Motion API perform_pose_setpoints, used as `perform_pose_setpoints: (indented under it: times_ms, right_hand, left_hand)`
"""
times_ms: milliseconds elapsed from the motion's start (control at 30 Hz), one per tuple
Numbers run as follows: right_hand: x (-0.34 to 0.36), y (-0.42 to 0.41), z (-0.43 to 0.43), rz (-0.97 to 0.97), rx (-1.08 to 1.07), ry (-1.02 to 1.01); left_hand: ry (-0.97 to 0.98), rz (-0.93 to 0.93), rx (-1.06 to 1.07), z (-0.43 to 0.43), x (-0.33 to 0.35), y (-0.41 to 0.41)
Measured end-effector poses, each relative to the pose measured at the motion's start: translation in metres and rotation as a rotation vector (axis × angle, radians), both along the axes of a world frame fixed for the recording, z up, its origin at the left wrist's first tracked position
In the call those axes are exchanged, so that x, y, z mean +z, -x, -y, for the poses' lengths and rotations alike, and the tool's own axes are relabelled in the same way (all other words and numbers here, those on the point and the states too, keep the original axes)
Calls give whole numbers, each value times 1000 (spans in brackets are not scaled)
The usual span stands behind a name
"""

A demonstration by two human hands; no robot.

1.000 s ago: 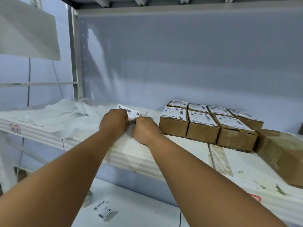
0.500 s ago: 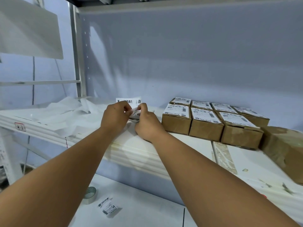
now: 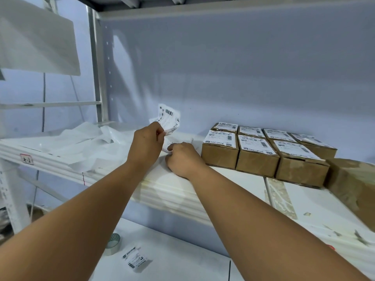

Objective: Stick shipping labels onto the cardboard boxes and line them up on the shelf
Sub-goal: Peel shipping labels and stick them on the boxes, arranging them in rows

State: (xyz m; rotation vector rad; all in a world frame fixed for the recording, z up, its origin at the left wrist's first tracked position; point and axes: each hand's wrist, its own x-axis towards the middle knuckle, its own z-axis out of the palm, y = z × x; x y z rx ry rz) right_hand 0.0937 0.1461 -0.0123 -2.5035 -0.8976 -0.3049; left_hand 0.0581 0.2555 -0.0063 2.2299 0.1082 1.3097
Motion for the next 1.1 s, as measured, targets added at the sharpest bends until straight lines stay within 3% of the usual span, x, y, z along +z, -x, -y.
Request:
perform_pose_setpoints:
  times_ms: [133, 300, 567, 733, 800, 967, 1100]
  right_hand:
    - [9, 8, 6, -24, -8, -313]
    - [16, 18, 2, -321, 82, -778]
    - [16, 16, 9, -530, 144, -905]
    - [15, 13, 9, -565, 68, -890]
    - [16, 15, 9, -558, 46, -864]
    - [16, 15, 11, -514, -3, -844]
    - [15, 15, 10, -501, 11, -844]
  left_hand:
    - [-61, 88, -9, 5, 2, 5]
    - [121, 94, -6, 11, 4, 24]
    - [409, -94, -275, 8, 3, 29]
    - [523, -93, -353, 7, 3, 27]
    - [469, -71, -323, 10, 3, 28]
    - [107, -78, -208, 14, -1, 30]
    - [-27, -29, -188, 13, -2, 29]
